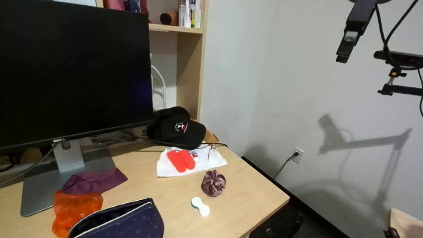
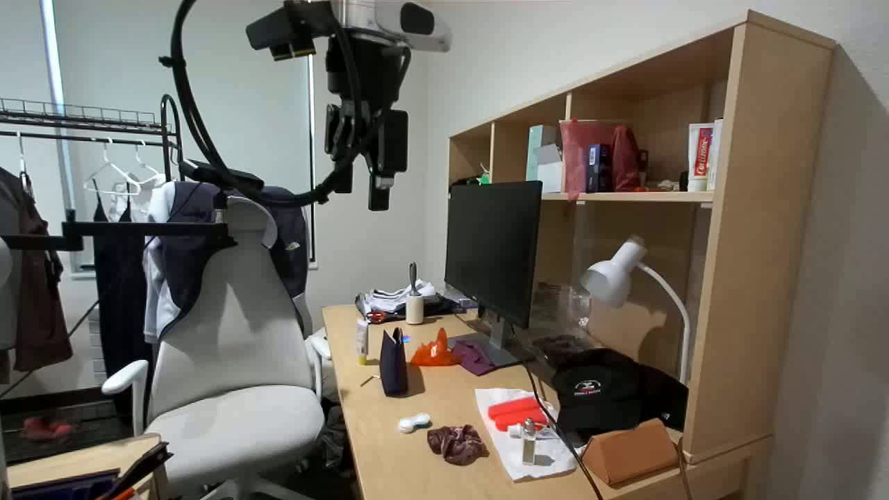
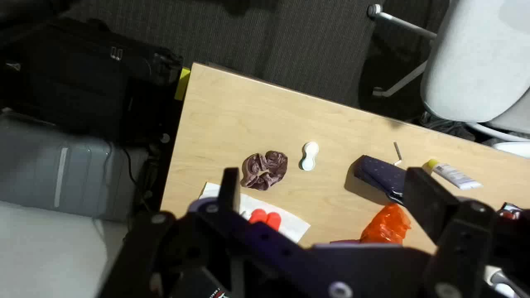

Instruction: Move one black cap to the left side of the desk

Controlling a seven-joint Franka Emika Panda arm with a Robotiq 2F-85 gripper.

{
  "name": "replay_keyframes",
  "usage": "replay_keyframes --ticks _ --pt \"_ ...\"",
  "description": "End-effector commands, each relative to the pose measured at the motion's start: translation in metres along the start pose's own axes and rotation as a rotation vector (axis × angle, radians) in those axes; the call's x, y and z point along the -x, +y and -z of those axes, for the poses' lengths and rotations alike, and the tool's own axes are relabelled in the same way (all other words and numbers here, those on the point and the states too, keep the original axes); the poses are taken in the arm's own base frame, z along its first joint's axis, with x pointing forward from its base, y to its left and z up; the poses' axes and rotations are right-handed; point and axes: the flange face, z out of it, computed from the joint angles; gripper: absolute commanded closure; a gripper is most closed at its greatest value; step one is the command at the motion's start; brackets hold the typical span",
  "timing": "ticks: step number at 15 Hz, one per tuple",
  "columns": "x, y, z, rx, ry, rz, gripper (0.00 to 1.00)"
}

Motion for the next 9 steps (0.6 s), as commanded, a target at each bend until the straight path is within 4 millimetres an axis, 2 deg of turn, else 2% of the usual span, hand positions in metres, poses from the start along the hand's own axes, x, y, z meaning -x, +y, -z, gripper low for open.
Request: replay_keyframes --ticks 1,5,9 --pt "0.000 0.000 0.000 0.000 -0.001 0.000 0.00" --pt "-0.026 0.006 -0.003 0.012 -0.005 0.016 0.00" --pt "-0.070 0.019 -0.009 0.030 -0.040 0.000 0.00"
